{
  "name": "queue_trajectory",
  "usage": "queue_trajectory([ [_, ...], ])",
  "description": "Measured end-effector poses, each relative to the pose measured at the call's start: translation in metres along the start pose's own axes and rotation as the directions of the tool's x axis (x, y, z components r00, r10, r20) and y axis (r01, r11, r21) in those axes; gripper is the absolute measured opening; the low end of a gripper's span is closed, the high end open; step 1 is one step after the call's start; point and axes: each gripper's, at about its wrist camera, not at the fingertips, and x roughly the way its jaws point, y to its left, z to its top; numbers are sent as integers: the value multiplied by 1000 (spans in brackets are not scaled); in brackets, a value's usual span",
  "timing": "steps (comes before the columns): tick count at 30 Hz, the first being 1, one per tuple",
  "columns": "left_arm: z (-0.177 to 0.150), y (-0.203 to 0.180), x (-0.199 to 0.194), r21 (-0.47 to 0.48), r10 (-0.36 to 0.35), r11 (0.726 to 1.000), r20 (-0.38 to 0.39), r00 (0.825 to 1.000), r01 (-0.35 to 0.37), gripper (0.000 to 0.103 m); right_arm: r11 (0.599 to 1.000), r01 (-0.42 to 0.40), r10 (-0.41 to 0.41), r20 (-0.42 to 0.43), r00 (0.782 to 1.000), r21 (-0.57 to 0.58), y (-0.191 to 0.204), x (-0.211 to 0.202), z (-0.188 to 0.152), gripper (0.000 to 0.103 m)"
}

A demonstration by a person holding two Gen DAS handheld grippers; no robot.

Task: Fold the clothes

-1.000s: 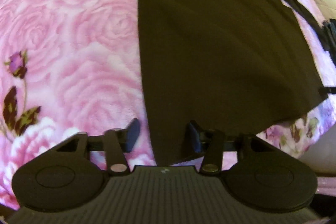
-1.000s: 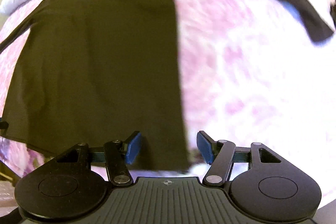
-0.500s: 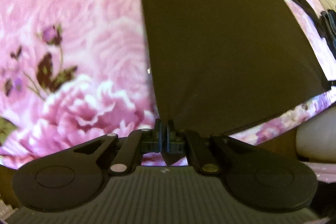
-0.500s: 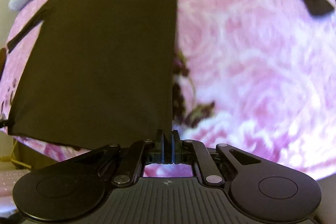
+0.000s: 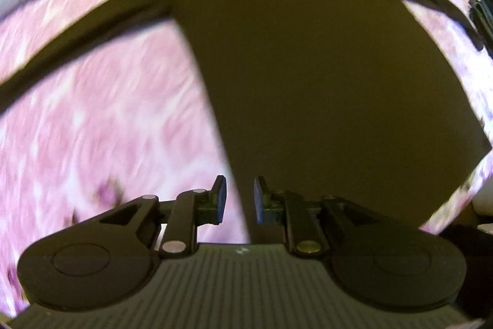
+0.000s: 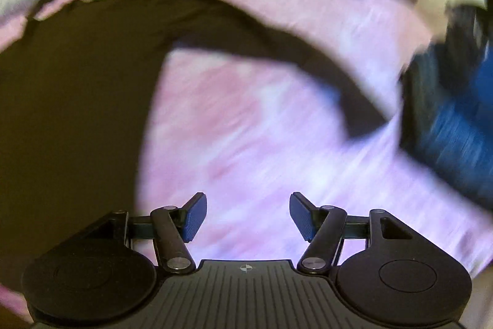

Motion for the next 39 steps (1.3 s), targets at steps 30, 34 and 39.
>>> queue_trajectory([
  [30,267,-279,139,334,-268,908,4,964,251,23,995,94,-95,132,987,14,-211,142,162,76],
  [34,262,-277,147,302,-254,921,-13,967,246,24,993,-120,120,91,989,-5,-193,167,152,76],
  [39,245,-272,151,282,-231,930,-42,972,234,24,966,-259,258,75,963,1,-174,216,164,76],
])
